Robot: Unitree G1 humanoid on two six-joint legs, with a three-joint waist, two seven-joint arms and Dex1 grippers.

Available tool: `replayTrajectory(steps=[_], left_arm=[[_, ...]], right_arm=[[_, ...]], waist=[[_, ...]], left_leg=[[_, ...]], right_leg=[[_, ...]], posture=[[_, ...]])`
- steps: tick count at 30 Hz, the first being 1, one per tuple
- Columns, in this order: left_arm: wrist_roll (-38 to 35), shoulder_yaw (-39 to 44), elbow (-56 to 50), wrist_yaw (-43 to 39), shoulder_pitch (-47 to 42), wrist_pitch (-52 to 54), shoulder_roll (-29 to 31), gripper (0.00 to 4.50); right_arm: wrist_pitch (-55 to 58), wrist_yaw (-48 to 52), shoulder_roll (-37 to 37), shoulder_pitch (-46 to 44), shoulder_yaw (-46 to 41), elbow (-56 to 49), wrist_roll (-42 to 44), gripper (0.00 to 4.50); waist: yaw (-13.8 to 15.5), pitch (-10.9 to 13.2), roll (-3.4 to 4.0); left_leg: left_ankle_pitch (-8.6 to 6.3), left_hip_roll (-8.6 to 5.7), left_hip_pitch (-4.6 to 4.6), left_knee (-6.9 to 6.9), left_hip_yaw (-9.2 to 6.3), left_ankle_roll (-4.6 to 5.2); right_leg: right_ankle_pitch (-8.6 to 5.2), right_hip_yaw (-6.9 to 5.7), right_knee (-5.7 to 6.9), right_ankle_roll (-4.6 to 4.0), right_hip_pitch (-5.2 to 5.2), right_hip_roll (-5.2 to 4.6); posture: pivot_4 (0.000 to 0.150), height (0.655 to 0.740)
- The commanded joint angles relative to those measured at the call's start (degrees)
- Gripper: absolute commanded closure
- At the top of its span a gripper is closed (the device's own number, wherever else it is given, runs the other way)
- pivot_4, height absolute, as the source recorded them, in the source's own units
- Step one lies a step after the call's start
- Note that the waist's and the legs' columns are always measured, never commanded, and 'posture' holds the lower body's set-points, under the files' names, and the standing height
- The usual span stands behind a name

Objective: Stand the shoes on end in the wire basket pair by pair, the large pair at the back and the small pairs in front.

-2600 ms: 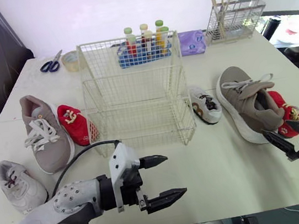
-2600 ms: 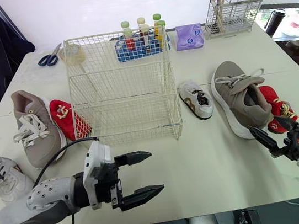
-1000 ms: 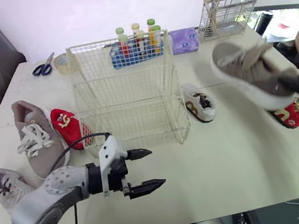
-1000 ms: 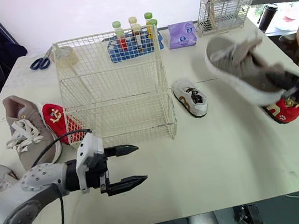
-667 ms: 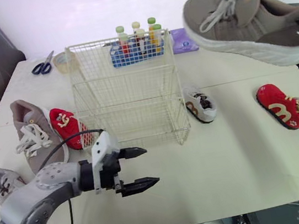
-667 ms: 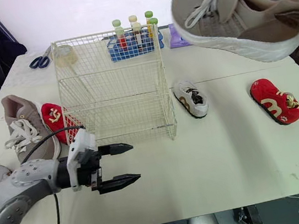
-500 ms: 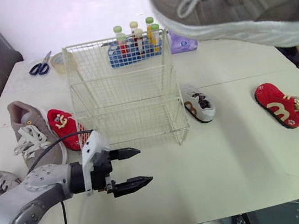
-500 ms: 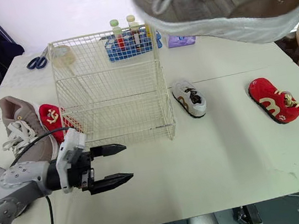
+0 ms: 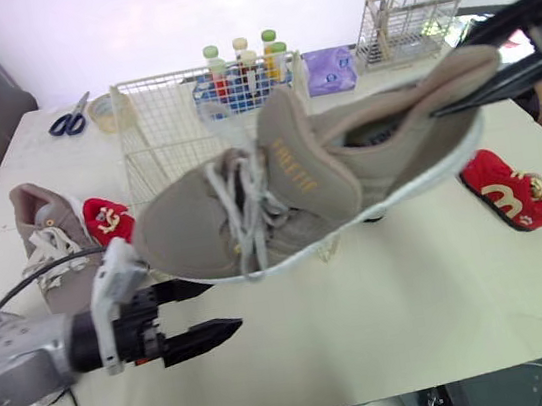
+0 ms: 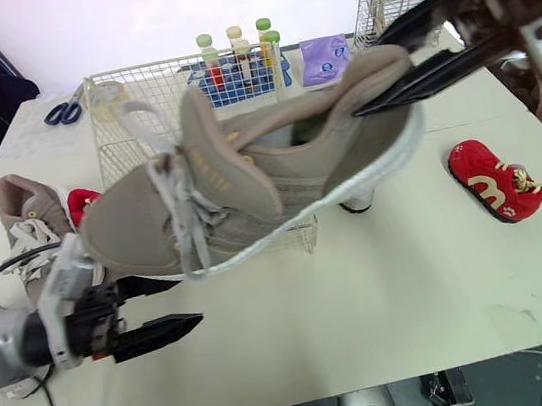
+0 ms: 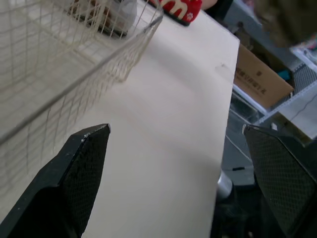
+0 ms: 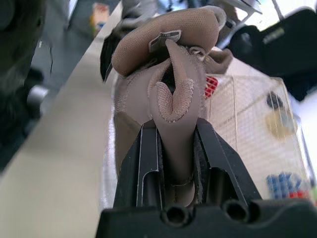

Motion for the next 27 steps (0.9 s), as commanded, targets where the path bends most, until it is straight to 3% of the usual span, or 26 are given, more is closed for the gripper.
replayTrajectory(steps=[1,4,9,13,16,19,27], left_arm=[[-7.41,9.47,-1.66,-0.05,5.31,1.72,1.05,0.00],[-10.84,19.94,-1.50,-5.19,14.36,6.26,1.53,0.00],[-5.57,38.35,0.05,-14.19,27.42,9.04,-1.83,0.00],[0.14,45.86,10.17,-22.95,24.17,8.10,6.47,0.00],[2.64,43.07,12.39,-27.17,17.90,7.34,14.02,0.00],[-1.32,33.32,14.47,-25.72,7.40,4.03,19.40,0.00],[-11.46,8.61,11.87,-27.09,-8.41,3.46,18.41,0.00]], right_arm=[[-9.61,0.38,0.95,-5.37,9.27,1.09,3.20,3.97],[-15.69,0.38,2.29,-9.83,17.19,4.39,3.67,3.97],[-18.47,0.38,3.21,-14.42,22.41,9.58,7.90,3.97],[-17.67,0.38,0.99,-15.56,26.17,4.14,12.84,3.97],[-17.39,0.38,0.78,-16.86,28.76,2.30,14.92,3.97],[-17.36,0.38,0.86,-18.03,30.68,0.48,16.53,3.97],[-20.91,0.38,1.25,-22.84,36.66,0.01,15.91,3.97]], waist=[[-0.27,0.05,-0.10],[-0.94,0.17,-0.35],[-1.04,0.31,-0.57],[-0.26,0.33,-0.63],[-0.70,0.32,-0.67],[-0.76,0.33,-0.75],[-1.14,0.39,-0.85]], left_leg=[[0.00,0.00,0.00,0.00,0.03,0.00],[0.00,0.03,-0.02,0.00,0.06,0.00],[0.00,0.06,-0.12,0.00,0.31,0.00],[0.00,0.09,-0.13,0.00,0.39,-0.02],[-0.01,0.12,-0.11,0.03,0.48,-0.05],[-0.01,0.12,-0.12,0.06,0.71,-0.05],[-0.05,0.25,-0.14,-0.02,1.18,-0.01]], right_leg=[[0.00,0.01,0.01,0.00,-0.02,0.00],[0.00,0.02,0.10,-0.01,-0.11,0.00],[-0.01,0.18,0.21,-0.01,-0.42,0.01],[-0.12,0.02,0.20,-0.21,-0.63,0.02],[-0.05,0.05,0.17,-0.35,-0.59,0.03],[0.00,0.24,0.14,-0.37,-0.44,0.02],[0.14,0.56,0.82,-0.13,-1.07,0.03]], posture=[[0.150,0.7400],[0.150,0.7400],[0.150,0.7400],[0.150,0.7400],[0.150,0.7400],[0.150,0.7400],[0.150,0.7400]])
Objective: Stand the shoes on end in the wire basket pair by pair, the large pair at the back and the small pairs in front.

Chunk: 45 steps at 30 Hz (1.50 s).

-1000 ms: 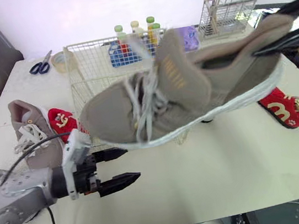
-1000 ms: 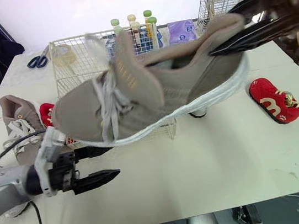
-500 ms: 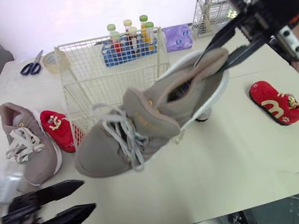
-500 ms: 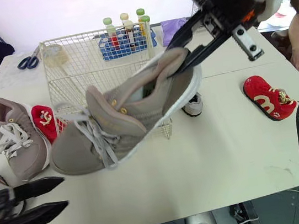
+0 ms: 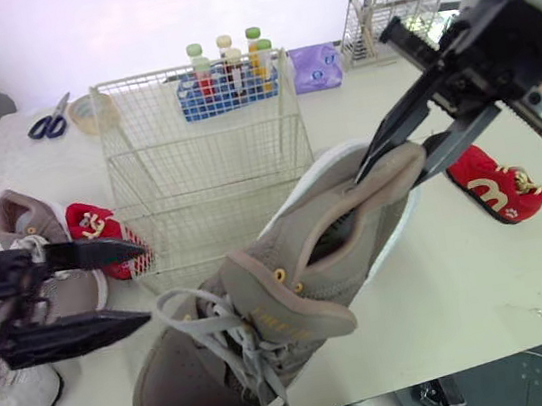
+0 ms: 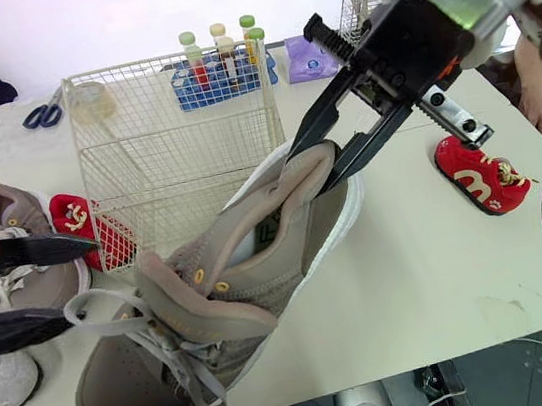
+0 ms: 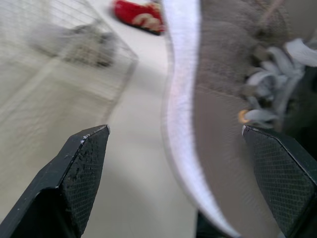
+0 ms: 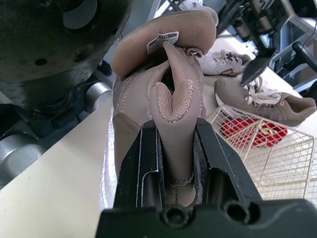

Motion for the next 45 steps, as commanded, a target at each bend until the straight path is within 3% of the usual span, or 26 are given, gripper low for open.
replayTrajectory(steps=[1,12,21,24,29,31,34,38,40,43,45], left_arm=[[-2.66,-7.01,-0.80,-2.47,-2.92,0.80,-1.09,0.00],[12.19,-33.14,3.38,-6.88,-21.36,-0.55,-9.22,0.00],[15.23,-41.08,3.17,-7.46,-30.94,1.86,-17.04,0.00],[16.50,-42.25,2.67,-8.43,-31.10,2.09,-18.06,0.88],[17.96,-42.60,2.40,-7.90,-31.05,1.81,-19.71,2.85],[18.00,-41.95,2.04,-6.64,-30.70,1.79,-20.59,3.32],[16.28,-38.39,1.31,-2.42,-28.22,1.64,-21.70,3.50],[14.25,-33.75,-1.95,3.27,-22.94,0.52,-23.13,3.50],[10.61,-30.79,-4.52,9.01,-19.62,-0.62,-25.43,3.50],[8.15,-27.89,-8.19,16.37,-16.17,-2.72,-28.36,3.50],[7.54,-26.22,-9.52,22.63,-15.40,-5.11,-30.84,3.50]], right_arm=[[-2.72,0.11,-0.34,-3.79,0.71,0.42,1.76,3.97],[-4.97,0.11,0.92,-5.27,2.60,-0.24,3.30,3.97],[-5.30,0.11,2.93,-5.24,2.58,0.65,2.42,3.97],[-5.29,0.11,2.99,-5.23,2.75,0.66,2.06,4.00],[-4.52,0.11,2.88,-5.21,2.61,1.03,1.50,4.00],[-3.97,0.11,3.49,-4.67,1.57,2.50,0.24,4.00],[-1.93,0.11,2.72,-3.44,0.31,5.26,-2.85,2.92],[1.78,0.11,0.46,0.21,-5.45,8.40,-5.08,0.94],[6.24,0.11,-0.18,3.20,-12.67,13.61,-8.67,0.06],[15.87,-5.32,-1.94,9.07,-23.21,17.05,-10.75,0.06],[26.23,-14.41,-4.63,16.43,-31.13,16.62,-5.71,0.06]], waist=[[0.01,0.00,0.00],[0.49,-0.03,-0.08],[0.38,-0.01,-0.13],[0.39,-0.01,-0.13],[0.47,-0.01,-0.13],[0.51,-0.01,-0.14],[0.45,-0.01,-0.14],[0.56,-0.02,-0.15],[0.57,-0.02,-0.15],[0.76,0.00,-0.15],[1.22,-0.03,-0.20]], left_leg=[[0.00,0.02,-0.01,0.00,0.03,0.00],[0.02,0.03,-0.04,0.17,0.08,-0.03],[0.02,0.04,-0.10,0.21,0.05,-0.02],[0.03,0.04,-0.10,0.21,0.04,-0.02],[0.03,0.04,-0.10,0.25,0.03,-0.02],[0.03,0.04,-0.11,0.27,0.02,-0.02],[0.02,0.04,-0.13,0.33,0.01,-0.02],[0.02,0.04,-0.15,0.33,-0.01,-0.01],[0.02,0.03,-0.15,0.35,-0.02,-0.01],[0.00,0.03,-0.16,0.56,-0.09,0.02],[-0.05,0.04,-0.16,0.68,-0.13,0.09]], right_leg=[[0.00,0.01,0.10,0.00,-0.09,0.00],[0.00,0.05,0.20,-0.01,-0.07,0.04],[0.00,0.05,0.22,0.00,-0.13,0.04],[0.00,0.05,0.23,0.00,-0.12,0.04],[0.00,0.05,0.23,0.00,-0.11,0.04],[0.00,0.05,0.23,0.00,-0.10,0.04],[0.00,0.05,0.23,0.00,-0.08,0.04],[0.00,0.05,0.21,0.00,-0.08,0.03],[0.01,0.05,0.21,-0.01,-0.06,0.03],[0.01,0.04,0.21,-0.02,0.07,0.02],[0.01,0.02,0.17,-0.02,0.18,0.02]], posture=[[0.150,0.7400],[0.150,0.7400],[0.150,0.7400],[0.150,0.7400],[0.150,0.7400],[0.150,0.7400],[0.150,0.7400],[0.150,0.7400],[0.150,0.7400],[0.150,0.7400],[0.150,0.7400]])
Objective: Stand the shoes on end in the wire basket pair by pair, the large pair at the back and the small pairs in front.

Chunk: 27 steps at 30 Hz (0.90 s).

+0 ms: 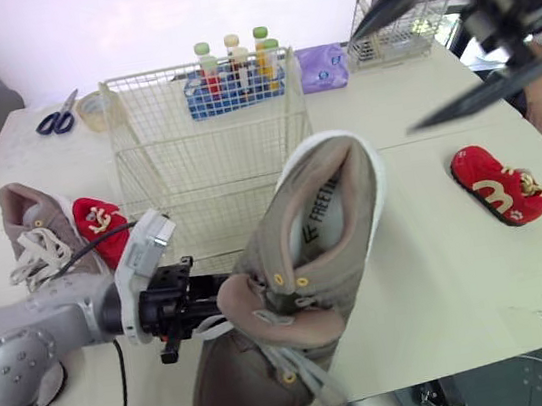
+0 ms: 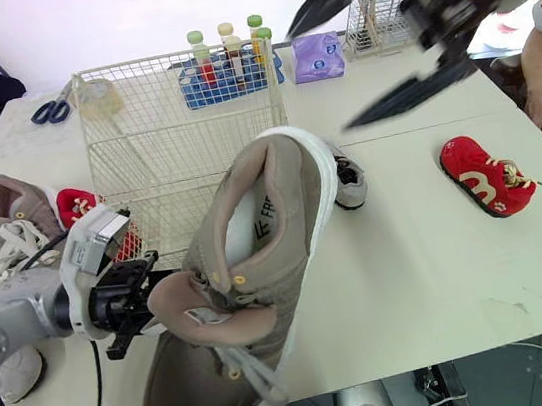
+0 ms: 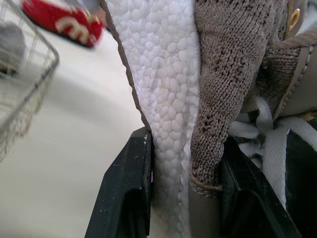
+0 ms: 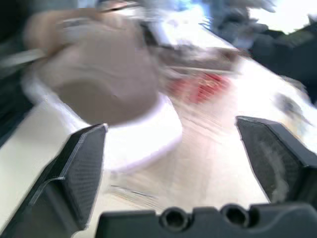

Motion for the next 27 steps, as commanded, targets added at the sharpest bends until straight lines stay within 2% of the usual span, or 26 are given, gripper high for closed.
replayTrajectory(steps=[1,4,5,8,10,12,15,27], left_arm=[[-3.31,4.68,-3.46,10.03,0.37,-5.32,-3.37,3.50],[-5.71,5.37,-4.64,18.62,-0.37,-8.75,-6.83,3.50],[-5.47,4.93,-4.83,20.80,-0.72,-9.93,-8.25,3.50],[-4.37,2.53,-5.04,24.37,-1.36,-11.94,-11.84,3.50],[-3.88,1.09,-5.32,24.48,-1.18,-12.22,-12.77,3.50],[-3.82,0.10,-5.39,23.88,-1.12,-12.25,-12.82,3.50],[-3.27,-0.96,-4.98,21.53,-1.64,-11.91,-11.65,3.50],[1.50,-3.07,-2.87,16.47,-3.07,-12.32,-10.57,3.50]], right_arm=[[16.76,-13.55,-4.23,9.29,-15.33,-0.73,7.12,0.06],[34.26,-26.26,-4.26,23.77,-29.22,-4.21,24.58,0.06],[37.50,-30.61,-2.50,28.74,-33.35,-5.55,30.72,0.06],[41.19,-41.38,4.11,39.70,-41.80,-11.85,41.09,0.06],[42.70,-46.95,7.94,43.31,-43.89,-16.17,44.37,0.06],[44.47,-49.39,10.16,45.54,-44.13,-20.51,43.85,0.06],[46.12,-54.03,14.15,45.64,-44.54,-21.76,50.44,0.06],[48.55,-59.81,22.45,44.36,-43.94,-26.10,53.80,0.06]], waist=[[0.61,-0.01,-0.03],[0.88,0.00,0.02],[0.92,-0.02,0.01],[0.86,-0.11,-0.13],[0.87,-0.09,-0.03],[0.92,-0.10,0.00],[0.94,-0.10,-0.02],[0.88,-0.11,-0.04]], left_leg=[[-0.02,0.00,0.03,0.09,-0.04,0.01],[-0.08,-0.02,0.10,0.31,-0.02,0.07],[-0.08,-0.01,0.16,0.32,-0.01,0.08],[-0.10,-0.02,0.38,0.37,-0.04,0.12],[-0.09,-0.02,0.36,0.38,0.01,0.13],[-0.09,-0.04,0.34,0.36,0.00,0.13],[-0.09,-0.03,0.31,0.35,-0.03,0.13],[-0.10,-0.04,0.30,0.36,-0.03,0.15]], right_leg=[[0.00,-0.01,-0.01,0.00,0.12,0.00],[0.00,0.04,-0.04,-0.09,0.29,-0.03],[0.01,0.05,-0.05,-0.11,0.35,-0.03],[0.05,0.06,-0.07,-0.06,0.68,-0.02],[0.19,0.08,-0.06,0.14,0.63,0.00],[0.19,0.08,-0.03,0.16,0.57,0.01],[0.19,0.07,-0.05,0.16,0.55,0.05],[0.20,0.08,-0.12,0.16,0.59,0.07]], posture=[[0.150,0.7400],[0.150,0.7400],[0.150,0.7400],[0.150,0.7400],[0.150,0.7400],[0.150,0.7400],[0.150,0.7400],[0.150,0.7400]])
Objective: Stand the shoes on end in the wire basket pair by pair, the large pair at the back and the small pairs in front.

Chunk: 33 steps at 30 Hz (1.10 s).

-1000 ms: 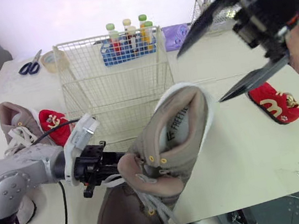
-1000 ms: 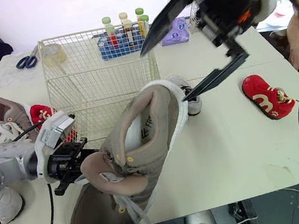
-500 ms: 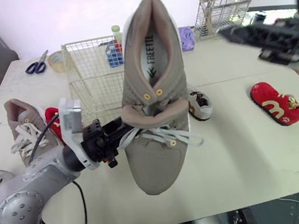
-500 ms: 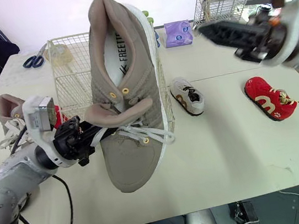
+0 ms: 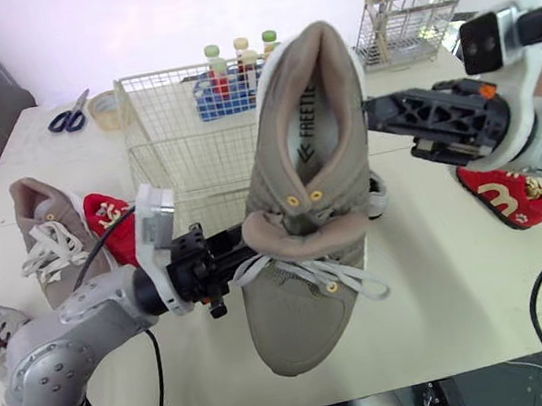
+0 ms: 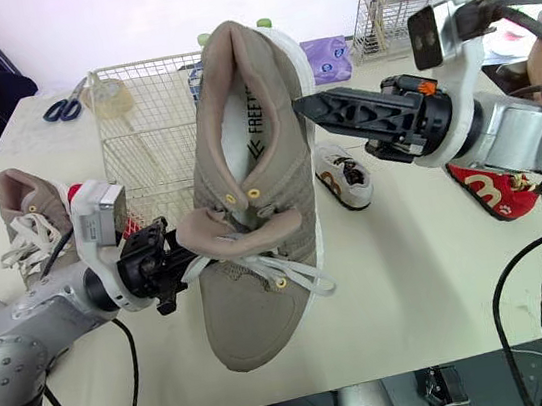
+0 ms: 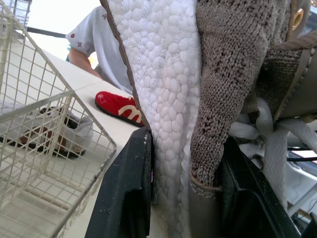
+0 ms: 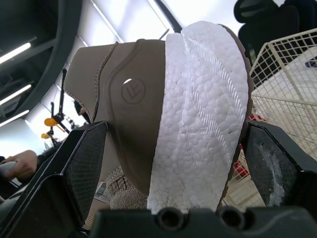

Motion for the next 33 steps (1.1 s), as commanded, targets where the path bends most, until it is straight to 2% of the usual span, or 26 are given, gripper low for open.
replayTrajectory(steps=[1,5,15,24,33], left_arm=[[1.42,0.82,-0.02,-2.30,-0.97,-1.54,1.24,3.50],[2.81,0.92,0.53,-3.86,-0.99,-1.78,2.48,3.50],[2.50,2.06,1.42,-3.87,-2.29,-1.68,3.50,3.50],[3.78,0.94,2.45,-2.73,-5.58,-1.87,3.19,3.50],[-3.40,5.56,4.50,-0.94,-8.59,-2.86,2.06,3.50]], right_arm=[[0.66,0.03,1.31,-1.81,-1.19,-3.14,2.16,0.06],[1.11,0.14,2.91,-2.09,-0.75,-4.01,1.90,0.06],[1.33,9.41,3.89,-1.45,-2.24,-5.36,-10.23,0.06],[3.58,11.07,5.62,-0.32,0.11,-9.03,-13.42,0.06],[5.00,11.23,4.55,5.06,-0.50,-13.54,-12.04,0.06]], waist=[[0.01,0.00,0.00],[0.04,0.00,0.00],[0.01,0.00,0.00],[0.01,0.00,0.00],[-0.03,0.01,-0.01]], left_leg=[[0.00,0.00,0.00,0.00,0.00,0.00],[0.00,0.00,-0.01,0.00,0.00,0.00],[-0.02,0.01,-0.03,-0.01,0.00,0.04],[-0.02,0.01,-0.03,-0.01,0.00,0.04],[-0.02,0.01,-0.03,-0.02,-0.01,0.04]], right_leg=[[0.00,0.00,0.00,0.00,0.00,0.00],[0.00,0.00,-0.03,0.00,0.00,0.00],[0.00,0.00,-0.07,0.00,0.00,0.00],[0.00,0.00,-0.07,0.00,0.00,0.00],[0.00,0.00,-0.06,0.00,-0.01,0.00]], posture=[[0.150,0.7400],[0.150,0.7400],[0.150,0.7400],[0.150,0.7400],[0.150,0.7400]])
